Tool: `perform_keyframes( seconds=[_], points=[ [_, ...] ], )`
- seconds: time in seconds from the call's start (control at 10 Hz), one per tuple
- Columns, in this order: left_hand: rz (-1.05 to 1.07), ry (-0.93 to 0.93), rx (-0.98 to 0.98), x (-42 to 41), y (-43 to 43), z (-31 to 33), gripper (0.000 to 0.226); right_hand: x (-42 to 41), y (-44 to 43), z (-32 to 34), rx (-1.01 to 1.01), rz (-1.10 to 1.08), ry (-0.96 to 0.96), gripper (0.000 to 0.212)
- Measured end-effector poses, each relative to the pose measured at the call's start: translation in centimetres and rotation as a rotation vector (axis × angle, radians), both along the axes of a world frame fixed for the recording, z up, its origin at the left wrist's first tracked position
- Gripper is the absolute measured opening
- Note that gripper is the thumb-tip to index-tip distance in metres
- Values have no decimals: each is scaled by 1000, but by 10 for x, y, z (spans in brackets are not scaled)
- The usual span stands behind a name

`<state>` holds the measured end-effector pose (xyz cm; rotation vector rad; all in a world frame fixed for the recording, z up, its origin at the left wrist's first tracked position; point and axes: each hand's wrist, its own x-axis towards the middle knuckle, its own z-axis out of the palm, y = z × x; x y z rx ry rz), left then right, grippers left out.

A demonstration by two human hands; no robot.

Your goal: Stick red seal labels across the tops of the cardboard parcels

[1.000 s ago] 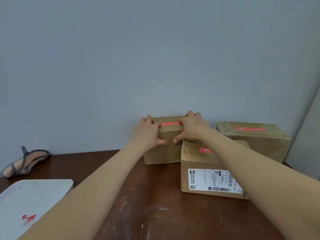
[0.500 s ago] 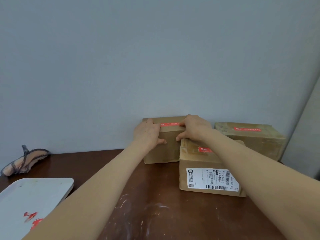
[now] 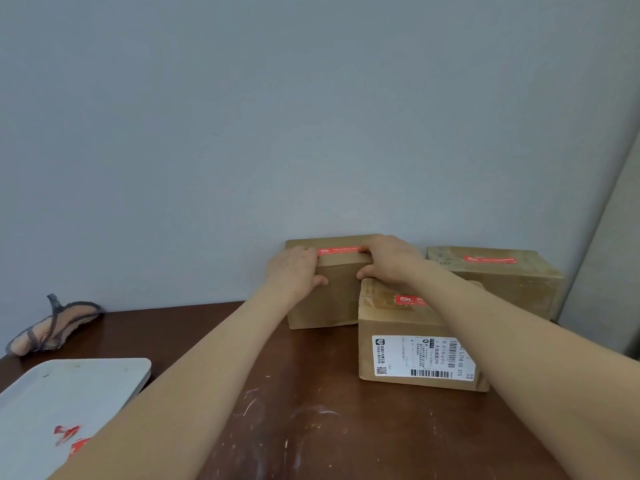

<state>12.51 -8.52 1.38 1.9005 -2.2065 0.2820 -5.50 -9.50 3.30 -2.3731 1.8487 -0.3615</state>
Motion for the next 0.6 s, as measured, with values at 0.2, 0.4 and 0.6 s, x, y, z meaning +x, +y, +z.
perform_keyframes(
  seconds=[0.2, 0.4, 0.6],
  points=[
    [16, 41, -7, 0, 0, -3, 51, -3, 1, -5, -17, 1, -9, 42],
    [10, 50, 16, 0, 4, -1, 65, -15, 13, 0, -51, -54, 9, 58],
    [-77, 66, -126, -23, 25, 12, 53, -22, 32, -1, -120, -92, -31, 54]
  ],
)
